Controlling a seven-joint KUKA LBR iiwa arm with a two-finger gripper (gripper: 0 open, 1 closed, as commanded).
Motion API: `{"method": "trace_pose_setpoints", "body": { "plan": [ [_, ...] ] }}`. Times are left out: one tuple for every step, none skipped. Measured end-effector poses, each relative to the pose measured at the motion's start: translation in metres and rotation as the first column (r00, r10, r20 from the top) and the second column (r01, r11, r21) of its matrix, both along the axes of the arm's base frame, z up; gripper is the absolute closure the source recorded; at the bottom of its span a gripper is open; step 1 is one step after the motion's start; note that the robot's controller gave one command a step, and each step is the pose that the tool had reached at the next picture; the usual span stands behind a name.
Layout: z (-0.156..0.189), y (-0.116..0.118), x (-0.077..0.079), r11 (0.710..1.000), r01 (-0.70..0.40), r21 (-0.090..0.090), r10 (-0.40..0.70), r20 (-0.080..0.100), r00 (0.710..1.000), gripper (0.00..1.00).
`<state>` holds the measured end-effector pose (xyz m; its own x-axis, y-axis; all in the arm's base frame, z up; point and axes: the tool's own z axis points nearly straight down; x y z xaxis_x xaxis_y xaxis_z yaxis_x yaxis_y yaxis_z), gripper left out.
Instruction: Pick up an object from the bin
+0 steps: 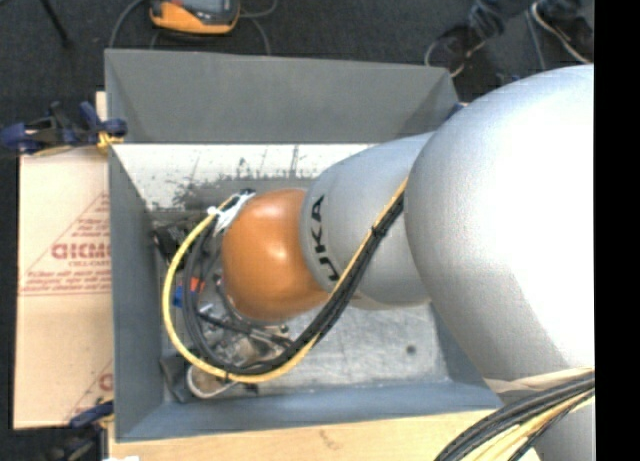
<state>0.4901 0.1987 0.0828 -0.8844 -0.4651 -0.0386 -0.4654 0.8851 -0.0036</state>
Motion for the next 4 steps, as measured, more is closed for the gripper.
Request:
{"method": "trace_pose_setpoints", "body": {
  "plan": [
    [0.0, 0.0, 0.0, 1.0, 0.001, 0.0, -0.001, 0.0, 1.0, 1.0],
    [0.048, -0.011, -0.004, 1.0, -0.017, -0.015, 0.017, -0.035, 0.999, 1.0],
    [0.111, -0.013, -0.004, 0.999, 0.039, -0.015, -0.039, -0.036, 0.999, 0.0],
    [0.118, -0.013, -0.003, 0.999, 0.045, -0.013, -0.046, -0.033, 0.998, 0.0]
  ]
}}
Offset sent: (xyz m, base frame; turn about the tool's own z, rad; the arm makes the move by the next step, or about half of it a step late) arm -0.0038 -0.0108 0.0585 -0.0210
